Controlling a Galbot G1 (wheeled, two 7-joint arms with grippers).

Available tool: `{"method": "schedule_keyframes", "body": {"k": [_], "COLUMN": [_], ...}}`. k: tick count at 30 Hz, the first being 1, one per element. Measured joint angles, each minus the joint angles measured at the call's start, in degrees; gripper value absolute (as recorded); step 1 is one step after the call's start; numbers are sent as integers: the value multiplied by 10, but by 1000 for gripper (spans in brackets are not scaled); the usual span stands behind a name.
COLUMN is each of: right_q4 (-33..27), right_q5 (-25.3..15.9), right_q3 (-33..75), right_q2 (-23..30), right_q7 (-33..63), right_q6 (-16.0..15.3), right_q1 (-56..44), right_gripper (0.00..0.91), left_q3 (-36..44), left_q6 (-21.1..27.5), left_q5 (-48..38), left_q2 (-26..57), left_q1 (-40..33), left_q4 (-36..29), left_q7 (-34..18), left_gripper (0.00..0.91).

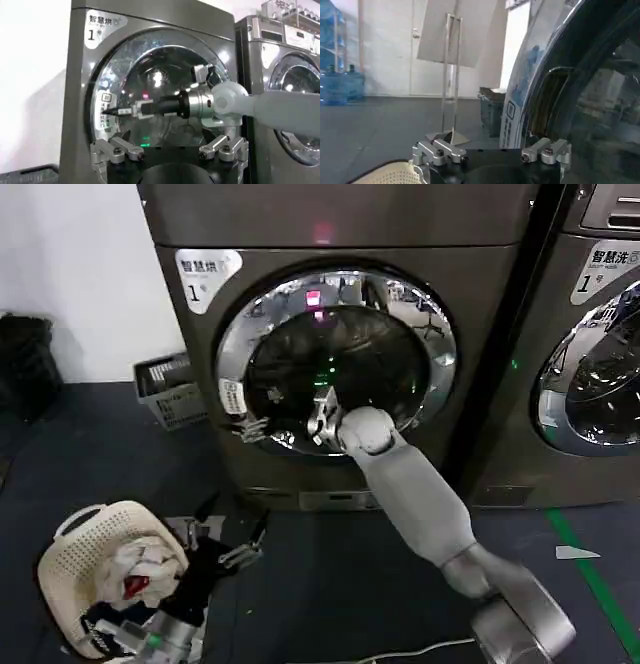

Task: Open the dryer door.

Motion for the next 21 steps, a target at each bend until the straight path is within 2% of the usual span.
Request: {"method": "schedule_keyframes", "body": {"k": [6, 17, 21], "right_q4": [42, 111, 133], "right_q5": [17, 37, 45], "right_q3": [1, 11, 18], "right_q2": [-20, -48, -56], "right_q7": [-14, -67, -91], "right_q6": [-26, -32, -40], "right_q1": [-20, -57, -66], "right_gripper": [907, 907, 907], "left_q3": [-11, -37, -56], "left_q6": [17, 25, 32], "left_q5": [-7, 1, -9], "left_q2": [8, 21, 26], "left_q1": [-7, -20, -27], "left_q4": [0, 11, 18], "left_q7": [-3, 15, 45], "left_gripper": [907, 907, 907]}}
